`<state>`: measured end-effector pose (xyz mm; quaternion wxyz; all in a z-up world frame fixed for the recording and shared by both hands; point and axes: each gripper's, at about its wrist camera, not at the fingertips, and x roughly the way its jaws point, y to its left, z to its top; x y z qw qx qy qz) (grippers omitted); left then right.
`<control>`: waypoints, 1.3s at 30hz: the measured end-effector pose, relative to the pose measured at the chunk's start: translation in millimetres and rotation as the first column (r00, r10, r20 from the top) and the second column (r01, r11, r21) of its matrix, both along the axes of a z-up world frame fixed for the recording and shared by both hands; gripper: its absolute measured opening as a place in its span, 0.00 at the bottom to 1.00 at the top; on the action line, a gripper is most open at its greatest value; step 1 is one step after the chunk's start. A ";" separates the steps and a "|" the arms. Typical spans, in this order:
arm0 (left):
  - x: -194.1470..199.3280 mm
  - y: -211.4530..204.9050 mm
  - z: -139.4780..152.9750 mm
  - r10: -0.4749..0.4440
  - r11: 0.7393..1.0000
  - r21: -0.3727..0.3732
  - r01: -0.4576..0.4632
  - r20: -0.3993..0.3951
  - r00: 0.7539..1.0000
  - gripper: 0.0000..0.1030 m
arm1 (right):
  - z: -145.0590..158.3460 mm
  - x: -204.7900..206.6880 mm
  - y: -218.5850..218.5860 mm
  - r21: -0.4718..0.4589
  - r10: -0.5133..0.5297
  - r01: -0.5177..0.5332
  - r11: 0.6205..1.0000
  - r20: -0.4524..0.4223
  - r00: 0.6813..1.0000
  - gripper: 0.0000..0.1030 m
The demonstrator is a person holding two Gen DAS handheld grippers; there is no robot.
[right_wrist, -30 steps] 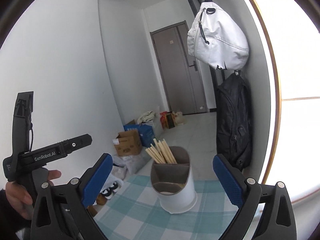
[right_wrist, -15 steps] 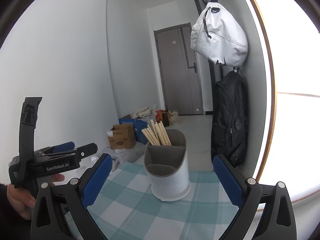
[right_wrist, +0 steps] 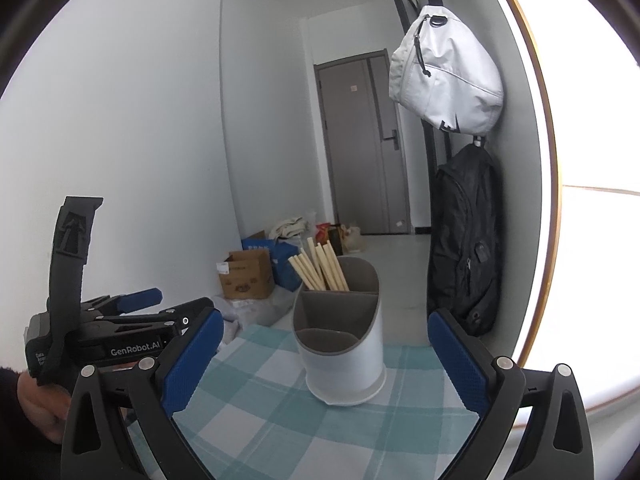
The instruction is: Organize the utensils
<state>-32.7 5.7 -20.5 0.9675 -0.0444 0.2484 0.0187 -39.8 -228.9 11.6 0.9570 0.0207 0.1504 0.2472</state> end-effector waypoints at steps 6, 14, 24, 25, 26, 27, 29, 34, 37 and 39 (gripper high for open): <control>-1.2 7.7 1.8 0.025 1.000 -0.019 -0.025 0.008 1.000 0.88 | -0.2 -0.7 0.4 -0.003 0.004 -0.004 1.000 0.000 1.000 1.00; 0.1 6.8 0.0 0.020 0.999 -0.027 -0.020 -0.008 1.000 0.88 | -3.3 -2.1 5.2 -0.027 0.022 -0.022 0.999 -0.004 1.000 1.00; 0.2 9.7 0.9 0.046 0.998 -0.033 -0.046 -0.010 0.999 0.88 | -5.2 -1.0 5.2 -0.028 0.024 -0.024 0.999 -0.014 1.000 1.00; -0.5 9.4 0.4 0.045 0.998 -0.032 -0.045 -0.011 0.999 0.88 | -5.2 -0.8 5.0 -0.026 0.025 -0.025 0.999 -0.016 1.000 1.00; -0.8 9.0 0.0 0.046 0.999 -0.029 -0.046 -0.011 0.999 0.88 | -5.3 -0.7 4.8 -0.025 0.024 -0.024 0.999 -0.016 1.000 1.00; -0.8 8.2 -0.1 0.041 0.999 -0.025 -0.041 -0.011 0.999 0.88 | -5.2 -0.4 4.8 -0.026 0.022 -0.022 0.999 -0.016 1.000 1.00; 0.0 8.1 -0.6 0.036 0.999 -0.026 -0.037 -0.017 0.999 0.88 | -5.3 -0.9 4.7 -0.026 0.021 -0.021 0.999 -0.014 1.000 1.00; -0.7 8.9 -0.2 0.028 0.999 -0.032 -0.029 -0.017 0.999 0.88 | -5.8 -2.4 6.4 -0.035 0.024 -0.024 0.999 -0.010 1.000 1.00; -2.2 6.0 -0.4 0.024 1.000 -0.014 -0.024 -0.011 1.000 0.88 | -6.0 -2.8 7.4 -0.037 0.028 -0.028 0.999 -0.011 1.000 1.00; -1.9 5.5 -0.5 0.019 1.000 -0.013 -0.019 -0.012 1.000 0.88 | -6.0 -3.2 8.0 -0.040 0.029 -0.030 0.999 -0.012 1.000 1.00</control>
